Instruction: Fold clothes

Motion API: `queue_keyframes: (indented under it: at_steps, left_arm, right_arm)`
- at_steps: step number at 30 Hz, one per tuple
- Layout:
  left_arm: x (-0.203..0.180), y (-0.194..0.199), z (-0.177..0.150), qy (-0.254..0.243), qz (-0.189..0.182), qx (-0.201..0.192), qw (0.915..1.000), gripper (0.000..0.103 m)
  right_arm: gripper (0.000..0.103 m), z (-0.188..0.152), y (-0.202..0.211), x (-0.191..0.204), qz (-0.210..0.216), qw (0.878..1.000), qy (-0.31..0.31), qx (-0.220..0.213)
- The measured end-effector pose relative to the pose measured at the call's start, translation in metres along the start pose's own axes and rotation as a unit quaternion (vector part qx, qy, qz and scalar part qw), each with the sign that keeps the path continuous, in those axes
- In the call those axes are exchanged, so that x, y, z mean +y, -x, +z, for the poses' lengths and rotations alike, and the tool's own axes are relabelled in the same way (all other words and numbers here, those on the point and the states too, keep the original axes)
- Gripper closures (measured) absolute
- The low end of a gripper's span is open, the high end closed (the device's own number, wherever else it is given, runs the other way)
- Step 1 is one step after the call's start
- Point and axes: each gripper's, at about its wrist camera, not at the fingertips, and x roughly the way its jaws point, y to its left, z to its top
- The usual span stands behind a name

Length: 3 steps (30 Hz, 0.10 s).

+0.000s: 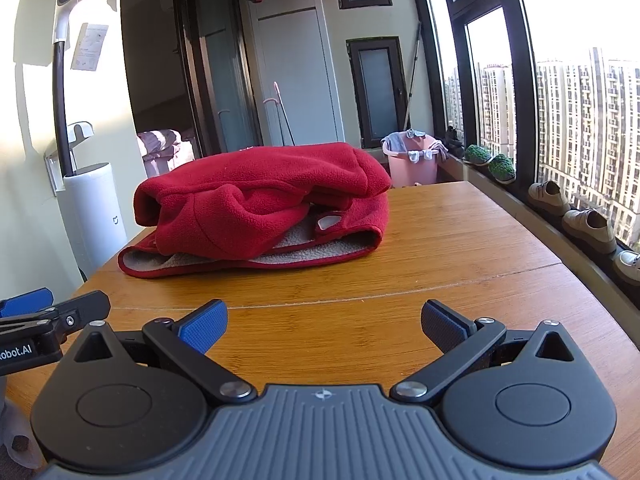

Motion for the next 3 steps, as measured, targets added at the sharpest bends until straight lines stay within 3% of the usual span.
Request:
queue_keyframes:
  at_steps: [3]
  left_arm:
    - [0.003, -0.009, 0.004, -0.026, 0.013, 0.015, 0.9995, 0.000]
  right_arm:
    - [0.000, 0.012, -0.011, -0.018, -0.030, 0.999, 0.040, 0.012]
